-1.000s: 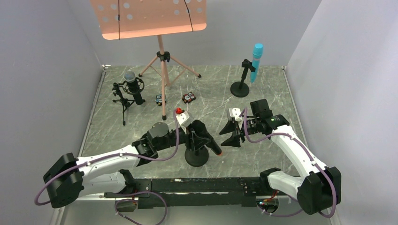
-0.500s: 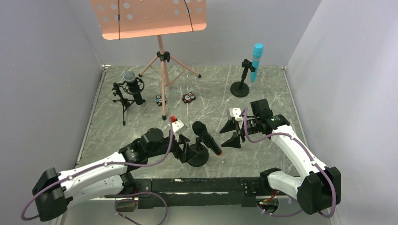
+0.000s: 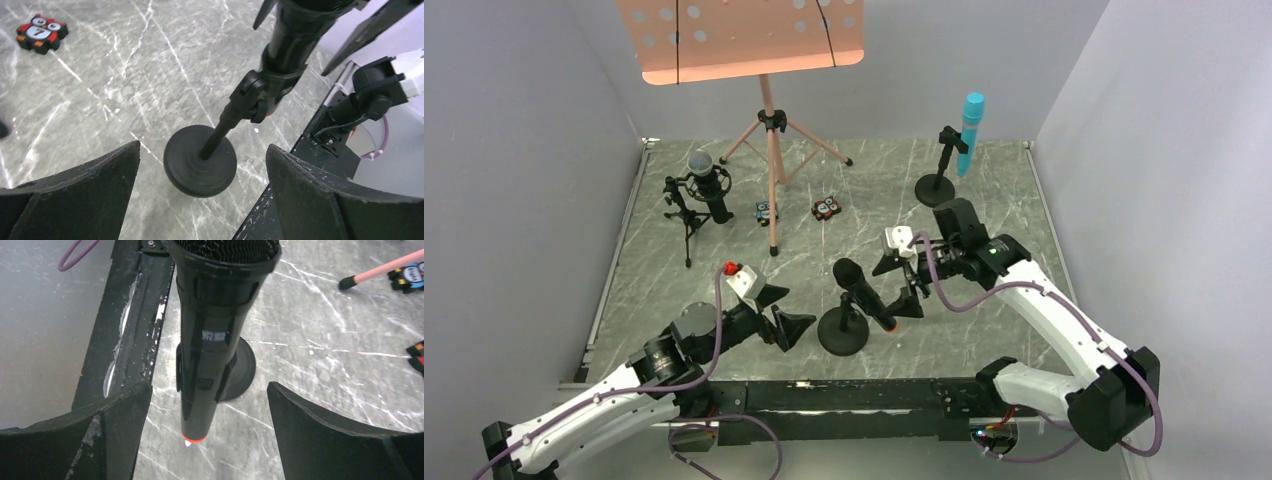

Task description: Attach the microphones to the stand

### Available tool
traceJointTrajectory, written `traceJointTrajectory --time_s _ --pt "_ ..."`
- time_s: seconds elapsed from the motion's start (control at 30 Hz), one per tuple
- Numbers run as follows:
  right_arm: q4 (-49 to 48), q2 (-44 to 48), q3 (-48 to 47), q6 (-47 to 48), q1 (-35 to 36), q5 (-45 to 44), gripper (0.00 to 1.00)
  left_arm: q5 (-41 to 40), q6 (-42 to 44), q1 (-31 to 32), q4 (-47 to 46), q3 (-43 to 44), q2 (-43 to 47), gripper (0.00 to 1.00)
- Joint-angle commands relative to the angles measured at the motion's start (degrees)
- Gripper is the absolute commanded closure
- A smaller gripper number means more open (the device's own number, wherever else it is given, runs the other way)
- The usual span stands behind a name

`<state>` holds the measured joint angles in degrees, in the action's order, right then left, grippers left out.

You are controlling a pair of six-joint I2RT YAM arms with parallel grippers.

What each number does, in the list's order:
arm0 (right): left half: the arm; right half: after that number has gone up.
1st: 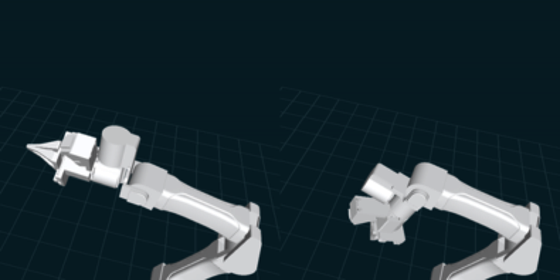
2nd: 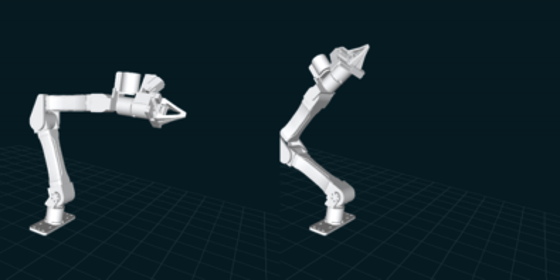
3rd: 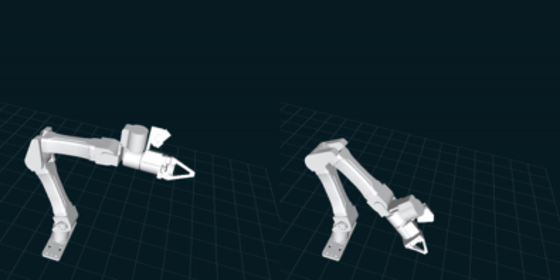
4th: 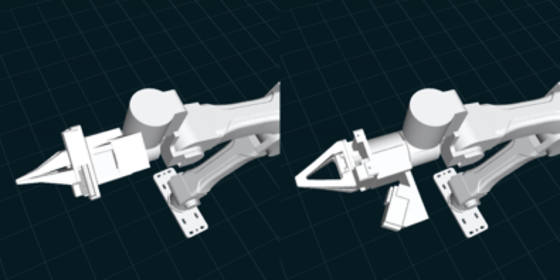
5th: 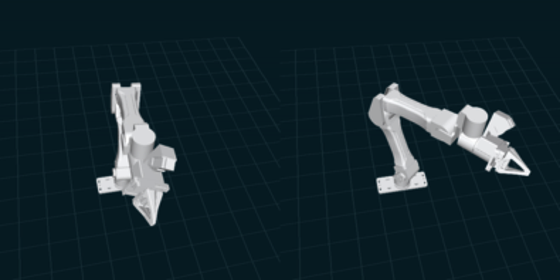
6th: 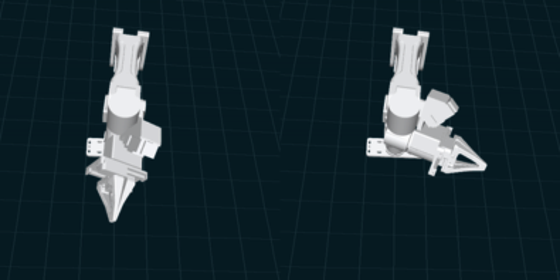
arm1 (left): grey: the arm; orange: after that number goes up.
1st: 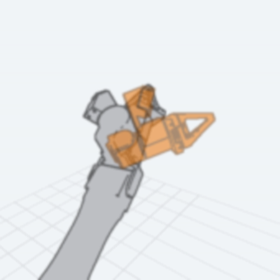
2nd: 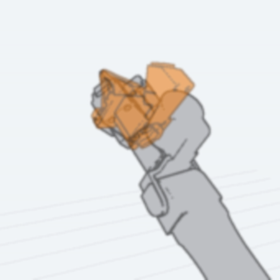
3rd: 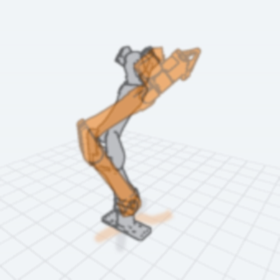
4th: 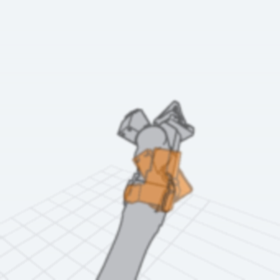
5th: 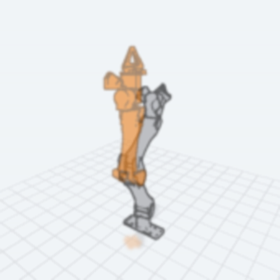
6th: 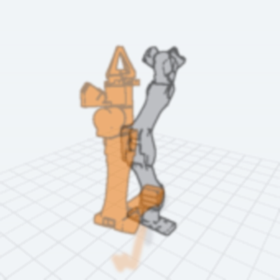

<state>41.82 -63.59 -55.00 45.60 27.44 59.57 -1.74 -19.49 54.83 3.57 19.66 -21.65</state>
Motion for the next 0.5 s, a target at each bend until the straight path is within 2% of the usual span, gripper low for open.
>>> traceJointTrajectory --time_s 0.0,0.2,0.47 --pt "-6.5 -1.9 -0.6 -8.0 3.4 -4.2 0.09 -6.0 -4.6 -0.2 1.3 -2.2 3.5 0.01" --pt "-10.1 -4.5 -0.1 -12.7 5.1 -3.3 0.06 -6.1 -5.2 -0.2 2.9 -2.4 4.4 0.01" --pt "-15.3 -6.1 1.5 -17.8 6.0 -0.9 0.09 -5.4 -5.6 -0.2 2.8 -1.5 2.4 0.01"
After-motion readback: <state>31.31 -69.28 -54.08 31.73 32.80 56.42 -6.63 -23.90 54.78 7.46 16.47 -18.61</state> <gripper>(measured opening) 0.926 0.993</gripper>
